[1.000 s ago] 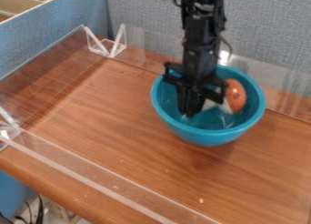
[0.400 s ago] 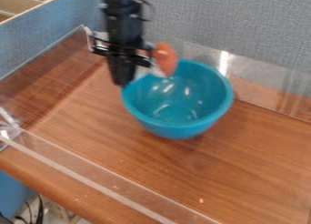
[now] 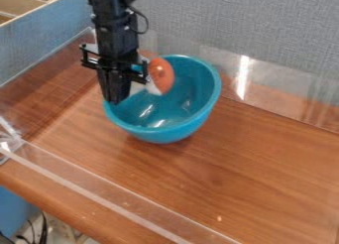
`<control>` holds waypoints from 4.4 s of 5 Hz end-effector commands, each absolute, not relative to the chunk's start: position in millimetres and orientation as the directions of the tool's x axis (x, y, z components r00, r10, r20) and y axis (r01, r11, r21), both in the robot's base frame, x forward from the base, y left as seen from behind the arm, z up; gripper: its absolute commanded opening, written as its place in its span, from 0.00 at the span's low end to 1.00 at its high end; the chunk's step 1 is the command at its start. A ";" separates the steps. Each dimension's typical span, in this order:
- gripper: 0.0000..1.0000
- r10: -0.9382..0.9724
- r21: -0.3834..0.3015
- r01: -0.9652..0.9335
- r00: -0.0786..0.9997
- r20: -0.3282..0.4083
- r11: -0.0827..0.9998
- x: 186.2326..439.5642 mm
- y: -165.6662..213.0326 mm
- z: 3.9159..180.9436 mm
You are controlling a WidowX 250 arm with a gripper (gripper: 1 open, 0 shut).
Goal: Remove the mushroom from inside the blue bowl and put it on the table
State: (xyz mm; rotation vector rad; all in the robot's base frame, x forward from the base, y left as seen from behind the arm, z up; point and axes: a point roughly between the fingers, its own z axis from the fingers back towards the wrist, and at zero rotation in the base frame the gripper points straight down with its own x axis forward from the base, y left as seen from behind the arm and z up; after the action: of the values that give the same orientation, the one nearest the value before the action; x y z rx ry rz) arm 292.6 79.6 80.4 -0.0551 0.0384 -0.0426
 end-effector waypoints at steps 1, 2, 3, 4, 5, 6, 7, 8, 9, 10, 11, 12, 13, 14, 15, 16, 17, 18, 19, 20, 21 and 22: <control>0.00 -0.066 -0.038 0.065 0.998 -0.020 0.997 293.1 76.2 84.5; 0.00 -0.083 -0.037 0.082 0.996 -0.025 0.996 289.7 72.9 83.8; 0.00 -0.099 -0.038 0.098 0.995 -0.027 0.994 286.6 69.2 85.3; 0.00 -0.117 -0.039 0.116 0.993 -0.029 0.993 283.5 65.2 86.8; 0.00 -0.134 -0.038 0.133 0.990 -0.033 0.990 280.1 62.3 87.8; 0.00 -0.150 -0.037 0.149 0.988 -0.038 0.988 276.7 60.0 88.5; 0.00 -0.166 -0.036 0.164 0.985 -0.043 0.986 273.5 58.2 89.3; 0.00 -0.181 -0.036 0.179 0.982 -0.047 0.983 270.4 56.0 90.0; 0.00 -0.195 -0.035 0.194 0.979 -0.051 0.980 267.5 53.8 90.8; 0.00 -0.209 -0.034 0.207 0.976 -0.056 0.978 265.0 51.5 91.2; 0.00 -0.220 -0.032 0.218 0.974 -0.061 0.975 263.1 48.5 91.3; 0.00 -0.231 -0.031 0.230 0.971 -0.066 0.973 261.6 45.5 91.4; 0.00 -0.242 -0.031 0.240 0.968 -0.071 0.970 260.8 42.4 90.9; 0.00 -0.274 -0.027 0.273 0.960 -0.054 0.962 259.4 32.3 102.7; 0.00 -0.346 -0.029 0.345 0.936 -0.064 0.938 261.4 9.9 100.2; 0.00 -0.412 -0.034 0.411 0.908 -0.076 0.911 263.9 -9.7 91.8; 0.00 -0.470 -0.047 0.468 0.877 -0.097 0.883 264.7 -28.4 77.1; 0.00 -0.524 -0.063 0.520 0.843 -0.119 0.852 263.8 -47.6 61.4; 0.00 -0.538 -0.071 0.533 0.832 -0.135 0.843 269.1 -50.5 47.8; 0.00 -0.545 -0.073 0.540 0.830 -0.123 0.839 272.4 -49.5 50.0; 0.00 -0.554 -0.075 0.549 0.826 -0.108 0.833 275.7 -48.9 53.0; 0.00 -0.561 -0.077 0.556 0.822 -0.095 0.828 278.5 -47.7 56.1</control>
State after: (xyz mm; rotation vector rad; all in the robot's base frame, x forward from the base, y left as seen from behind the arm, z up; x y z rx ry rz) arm 269.3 -48.2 40.5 -0.0525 0.1780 -0.5898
